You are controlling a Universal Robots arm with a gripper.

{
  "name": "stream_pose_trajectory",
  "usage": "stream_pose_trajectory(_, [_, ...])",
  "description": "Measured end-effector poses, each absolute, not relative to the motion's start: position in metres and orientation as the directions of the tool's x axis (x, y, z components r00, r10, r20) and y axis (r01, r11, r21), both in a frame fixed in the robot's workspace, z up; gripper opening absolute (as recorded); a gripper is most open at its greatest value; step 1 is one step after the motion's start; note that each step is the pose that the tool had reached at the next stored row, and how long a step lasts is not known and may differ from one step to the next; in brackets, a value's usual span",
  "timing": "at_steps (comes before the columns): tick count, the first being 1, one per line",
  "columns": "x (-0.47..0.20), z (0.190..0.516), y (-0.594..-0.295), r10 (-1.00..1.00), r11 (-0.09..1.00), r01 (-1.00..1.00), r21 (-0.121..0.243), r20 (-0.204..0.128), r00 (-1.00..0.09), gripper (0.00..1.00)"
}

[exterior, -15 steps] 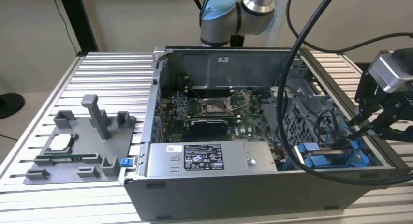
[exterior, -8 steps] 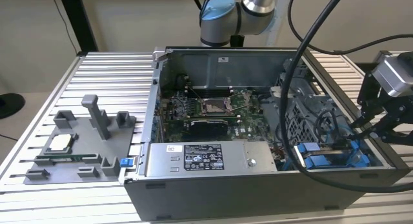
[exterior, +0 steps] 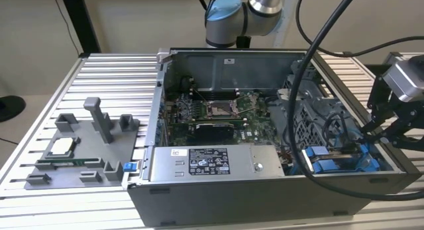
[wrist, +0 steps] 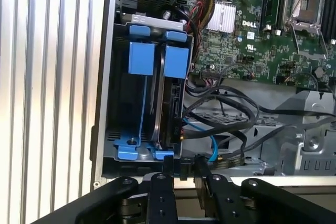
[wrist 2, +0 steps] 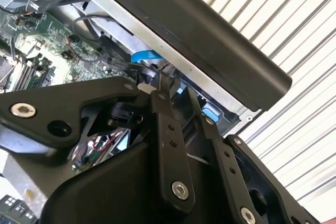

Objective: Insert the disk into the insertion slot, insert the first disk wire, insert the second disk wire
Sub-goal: 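Insert the second disk wire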

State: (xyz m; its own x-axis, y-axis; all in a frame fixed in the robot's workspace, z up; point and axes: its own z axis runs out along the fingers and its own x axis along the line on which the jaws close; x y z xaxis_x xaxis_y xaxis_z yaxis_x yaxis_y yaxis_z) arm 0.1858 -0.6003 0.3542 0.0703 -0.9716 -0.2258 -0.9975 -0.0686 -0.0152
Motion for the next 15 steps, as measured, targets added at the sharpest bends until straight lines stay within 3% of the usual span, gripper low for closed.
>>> stream_pose_trajectory(7, [0.1859, 0.3524, -0.6015, -0.960, -0.067, -0.997, -0.036, -0.271, 0.075, 1.00])
stream_pose_trajectory(15, [0.1859, 0.3510, -0.6060, -0.957, -0.067, -0.997, -0.038, -0.281, 0.075, 1.00])
